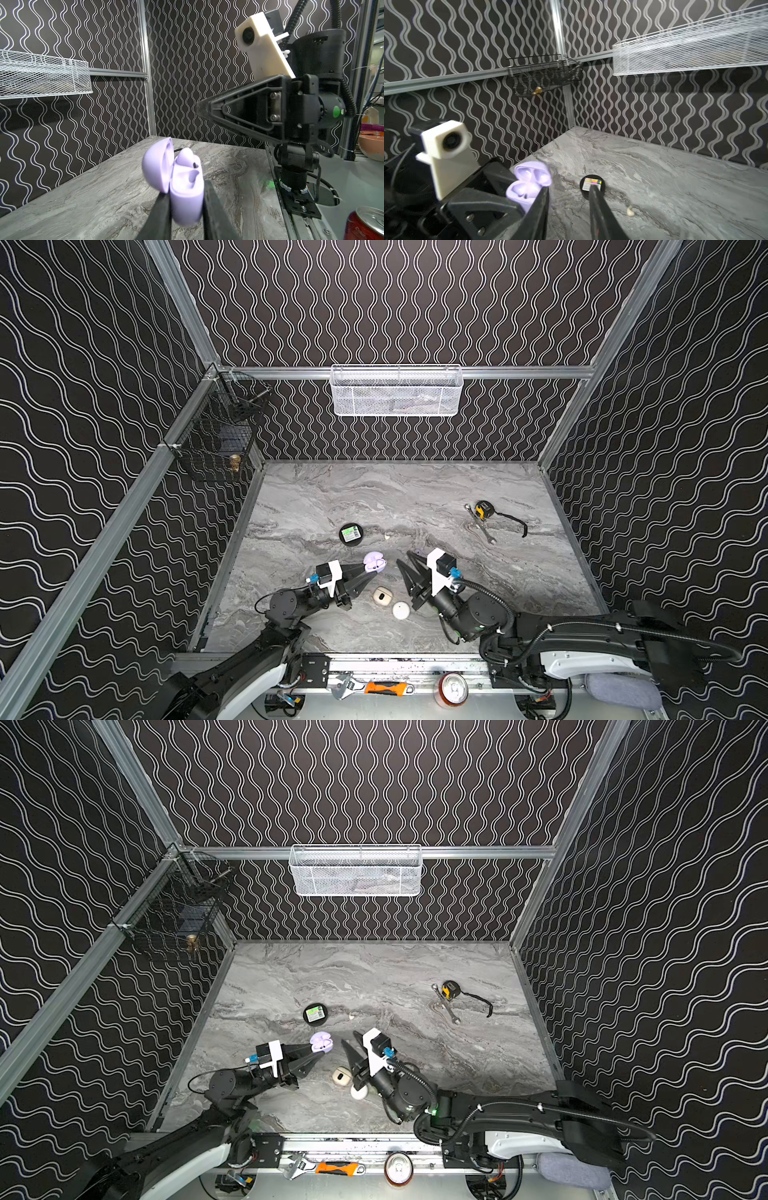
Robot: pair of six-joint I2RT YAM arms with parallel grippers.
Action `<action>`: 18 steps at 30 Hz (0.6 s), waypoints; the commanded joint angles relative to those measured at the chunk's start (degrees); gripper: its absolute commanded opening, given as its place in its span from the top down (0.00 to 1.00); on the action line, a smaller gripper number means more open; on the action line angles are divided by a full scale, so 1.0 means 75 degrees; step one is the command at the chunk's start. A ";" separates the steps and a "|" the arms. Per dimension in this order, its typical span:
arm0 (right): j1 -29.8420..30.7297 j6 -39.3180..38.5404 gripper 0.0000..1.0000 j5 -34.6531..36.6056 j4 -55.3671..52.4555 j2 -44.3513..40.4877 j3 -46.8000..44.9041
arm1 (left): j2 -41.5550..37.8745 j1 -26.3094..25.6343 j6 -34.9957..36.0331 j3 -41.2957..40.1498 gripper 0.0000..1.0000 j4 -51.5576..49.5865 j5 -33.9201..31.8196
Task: Insert wireless bluetooth earbuds into charging case
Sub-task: Pick up the wireless bluetooth earbud from the center of the table.
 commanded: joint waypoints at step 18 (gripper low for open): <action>-0.4285 0.4863 0.52 -0.3553 -0.6114 0.4354 0.2951 | -0.0734 0.0009 0.0472 0.0226 1.00 -0.1724 -0.0955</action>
